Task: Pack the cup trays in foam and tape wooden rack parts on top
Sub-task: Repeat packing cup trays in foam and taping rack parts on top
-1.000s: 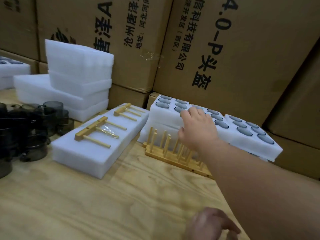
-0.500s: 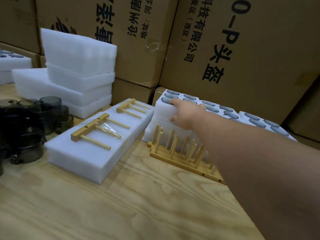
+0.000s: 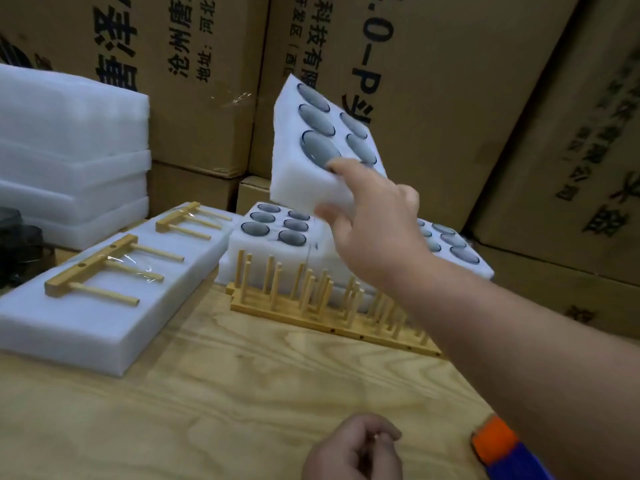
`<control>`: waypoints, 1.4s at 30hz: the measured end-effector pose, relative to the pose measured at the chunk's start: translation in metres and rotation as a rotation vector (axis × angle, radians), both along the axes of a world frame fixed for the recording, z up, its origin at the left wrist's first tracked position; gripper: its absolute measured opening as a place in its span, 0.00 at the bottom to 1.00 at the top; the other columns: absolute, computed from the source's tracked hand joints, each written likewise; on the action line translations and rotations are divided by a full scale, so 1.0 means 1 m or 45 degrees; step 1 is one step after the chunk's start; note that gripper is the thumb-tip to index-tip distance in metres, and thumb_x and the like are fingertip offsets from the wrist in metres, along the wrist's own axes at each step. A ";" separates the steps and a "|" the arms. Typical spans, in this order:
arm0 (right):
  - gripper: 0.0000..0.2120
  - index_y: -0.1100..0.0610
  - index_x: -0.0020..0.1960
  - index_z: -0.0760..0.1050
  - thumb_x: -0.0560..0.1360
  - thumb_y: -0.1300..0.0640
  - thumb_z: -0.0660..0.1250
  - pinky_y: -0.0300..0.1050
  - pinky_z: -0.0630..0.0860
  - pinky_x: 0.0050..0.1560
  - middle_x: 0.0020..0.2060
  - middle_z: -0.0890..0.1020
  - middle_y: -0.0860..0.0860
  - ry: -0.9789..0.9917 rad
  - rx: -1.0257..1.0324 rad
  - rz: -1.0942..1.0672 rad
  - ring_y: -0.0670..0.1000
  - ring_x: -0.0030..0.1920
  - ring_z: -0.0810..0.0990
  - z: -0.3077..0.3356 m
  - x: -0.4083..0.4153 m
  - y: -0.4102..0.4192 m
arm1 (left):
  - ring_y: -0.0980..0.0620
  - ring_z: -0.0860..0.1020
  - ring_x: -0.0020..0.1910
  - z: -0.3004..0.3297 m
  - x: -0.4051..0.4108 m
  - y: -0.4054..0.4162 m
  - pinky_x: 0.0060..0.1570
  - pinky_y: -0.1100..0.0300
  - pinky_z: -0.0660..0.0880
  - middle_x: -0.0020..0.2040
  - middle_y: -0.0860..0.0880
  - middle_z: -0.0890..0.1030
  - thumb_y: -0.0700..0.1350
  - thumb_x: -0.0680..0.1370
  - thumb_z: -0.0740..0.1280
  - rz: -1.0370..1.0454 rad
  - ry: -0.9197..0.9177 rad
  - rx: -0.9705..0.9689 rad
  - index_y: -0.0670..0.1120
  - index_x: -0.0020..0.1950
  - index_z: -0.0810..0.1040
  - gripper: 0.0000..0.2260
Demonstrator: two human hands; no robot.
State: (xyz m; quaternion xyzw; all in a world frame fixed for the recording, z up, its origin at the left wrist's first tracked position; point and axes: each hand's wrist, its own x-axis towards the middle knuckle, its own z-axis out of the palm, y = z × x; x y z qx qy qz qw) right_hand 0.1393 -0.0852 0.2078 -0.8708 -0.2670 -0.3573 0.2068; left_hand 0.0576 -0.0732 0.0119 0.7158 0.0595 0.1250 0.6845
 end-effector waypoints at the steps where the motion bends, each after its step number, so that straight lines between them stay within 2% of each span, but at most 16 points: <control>1: 0.19 0.40 0.67 0.69 0.79 0.50 0.68 0.52 0.61 0.63 0.54 0.80 0.47 0.005 -0.003 -0.019 0.41 0.45 0.61 -0.009 -0.018 -0.014 | 0.57 0.71 0.20 -0.014 -0.029 0.004 0.26 0.69 0.67 0.20 0.55 0.73 0.54 0.65 0.66 0.017 -0.076 -0.164 0.57 0.36 0.83 0.07; 5: 0.22 0.36 0.65 0.64 0.74 0.48 0.66 0.45 0.56 0.60 0.52 0.77 0.44 0.086 0.021 -0.114 0.48 0.53 0.75 -0.063 -0.096 -0.063 | 0.53 0.80 0.28 -0.002 -0.037 0.008 0.32 0.63 0.73 0.30 0.44 0.83 0.30 0.79 0.64 0.168 -0.106 -0.567 0.44 0.41 0.83 0.14; 9: 0.29 0.38 0.63 0.68 0.65 0.49 0.73 0.45 0.57 0.54 0.46 0.79 0.45 0.153 0.035 -0.221 0.47 0.50 0.77 -0.107 -0.151 -0.091 | 0.49 0.82 0.49 0.005 -0.028 0.028 0.51 0.53 0.75 0.45 0.47 0.86 0.36 0.84 0.56 0.199 -0.018 -1.078 0.43 0.56 0.81 0.13; 13: 0.37 0.37 0.60 0.70 0.52 0.43 0.75 0.46 0.62 0.49 0.38 0.77 0.45 0.275 -0.146 -0.295 0.45 0.44 0.76 -0.139 -0.183 -0.100 | 0.47 0.80 0.63 0.014 -0.039 0.033 0.71 0.47 0.69 0.61 0.45 0.83 0.43 0.84 0.58 0.064 0.098 -1.309 0.44 0.66 0.79 0.15; 16: 0.42 0.36 0.60 0.68 0.46 0.36 0.75 0.47 0.66 0.48 0.34 0.77 0.44 0.236 -0.323 -0.338 0.45 0.35 0.81 -0.159 -0.195 -0.107 | 0.50 0.82 0.60 0.022 -0.052 0.036 0.66 0.47 0.73 0.62 0.48 0.84 0.46 0.84 0.60 -0.077 0.109 -1.386 0.46 0.69 0.78 0.15; 18: 0.32 0.36 0.59 0.68 0.56 0.34 0.69 0.43 0.66 0.46 0.31 0.77 0.43 0.106 -0.382 -0.346 0.42 0.31 0.80 -0.166 -0.202 -0.109 | 0.56 0.86 0.48 0.025 -0.060 0.040 0.52 0.53 0.75 0.52 0.52 0.87 0.44 0.84 0.58 -0.127 0.078 -1.295 0.49 0.64 0.79 0.13; 20: 0.12 0.33 0.48 0.75 0.66 0.40 0.72 0.34 0.62 0.46 0.27 0.74 0.39 0.010 -0.277 -0.363 0.39 0.28 0.75 -0.172 -0.209 -0.102 | 0.58 0.85 0.49 0.025 -0.068 0.045 0.53 0.54 0.74 0.55 0.54 0.86 0.42 0.84 0.58 -0.164 0.079 -1.158 0.51 0.65 0.78 0.14; 22: 0.14 0.41 0.37 0.82 0.56 0.48 0.83 0.37 0.64 0.40 0.26 0.72 0.35 0.132 0.049 -0.353 0.42 0.31 0.75 -0.178 -0.214 -0.097 | 0.56 0.83 0.59 0.019 -0.071 0.050 0.60 0.52 0.74 0.63 0.55 0.83 0.41 0.83 0.60 -0.166 0.077 -1.003 0.54 0.68 0.77 0.16; 24: 0.20 0.42 0.51 0.82 0.59 0.44 0.75 0.39 0.69 0.46 0.44 0.79 0.30 0.111 0.145 -0.284 0.43 0.46 0.77 -0.183 -0.214 -0.105 | 0.59 0.81 0.61 0.014 -0.075 0.053 0.55 0.56 0.79 0.65 0.60 0.81 0.39 0.82 0.63 -0.185 0.069 -0.837 0.59 0.69 0.75 0.20; 26: 0.28 0.40 0.63 0.77 0.62 0.44 0.69 0.40 0.70 0.58 0.62 0.79 0.44 0.315 0.377 -0.243 0.45 0.59 0.77 -0.182 -0.215 -0.122 | 0.62 0.83 0.55 0.012 -0.079 0.056 0.43 0.64 0.80 0.59 0.64 0.83 0.35 0.74 0.70 -0.287 0.084 -0.663 0.62 0.71 0.71 0.31; 28: 0.25 0.41 0.65 0.74 0.69 0.48 0.71 0.36 0.71 0.61 0.64 0.79 0.42 0.691 0.797 -0.116 0.43 0.64 0.77 -0.180 -0.212 -0.128 | 0.63 0.83 0.55 0.009 -0.082 0.060 0.41 0.67 0.79 0.58 0.66 0.83 0.33 0.68 0.70 -0.387 0.100 -0.466 0.65 0.74 0.66 0.40; 32: 0.10 0.53 0.55 0.84 0.79 0.65 0.69 0.25 0.74 0.45 0.50 0.87 0.38 0.919 1.294 0.038 0.35 0.50 0.83 -0.188 -0.204 -0.145 | 0.64 0.79 0.61 0.005 -0.085 0.067 0.47 0.67 0.79 0.62 0.67 0.80 0.23 0.75 0.62 -0.457 0.065 -0.350 0.61 0.76 0.64 0.41; 35: 0.13 0.55 0.53 0.86 0.72 0.53 0.69 0.43 0.80 0.54 0.52 0.88 0.51 0.984 1.464 0.125 0.50 0.55 0.85 -0.191 -0.201 -0.152 | 0.67 0.76 0.64 0.008 -0.097 0.066 0.51 0.70 0.77 0.66 0.67 0.78 0.20 0.75 0.57 -0.525 0.033 -0.287 0.58 0.76 0.64 0.40; 37: 0.14 0.55 0.54 0.86 0.71 0.54 0.69 0.56 0.77 0.62 0.52 0.87 0.55 1.008 1.573 0.138 0.56 0.57 0.85 -0.194 -0.199 -0.154 | 0.68 0.70 0.69 0.010 -0.106 0.066 0.62 0.67 0.73 0.72 0.64 0.73 0.19 0.75 0.57 -0.498 0.049 -0.216 0.59 0.74 0.68 0.40; 39: 0.09 0.58 0.54 0.85 0.76 0.60 0.70 0.59 0.74 0.67 0.53 0.87 0.57 1.002 1.697 0.127 0.57 0.60 0.84 -0.199 -0.193 -0.158 | 0.63 0.61 0.77 0.013 -0.118 0.069 0.75 0.56 0.62 0.78 0.60 0.65 0.20 0.73 0.60 -0.541 0.082 -0.114 0.61 0.73 0.69 0.41; 42: 0.11 0.61 0.54 0.83 0.80 0.66 0.62 0.53 0.78 0.61 0.53 0.87 0.58 1.007 1.874 0.164 0.57 0.58 0.85 -0.203 -0.188 -0.161 | 0.50 0.52 0.82 0.023 -0.138 0.070 0.79 0.49 0.49 0.81 0.53 0.59 0.30 0.68 0.67 -0.776 0.116 0.075 0.54 0.77 0.63 0.40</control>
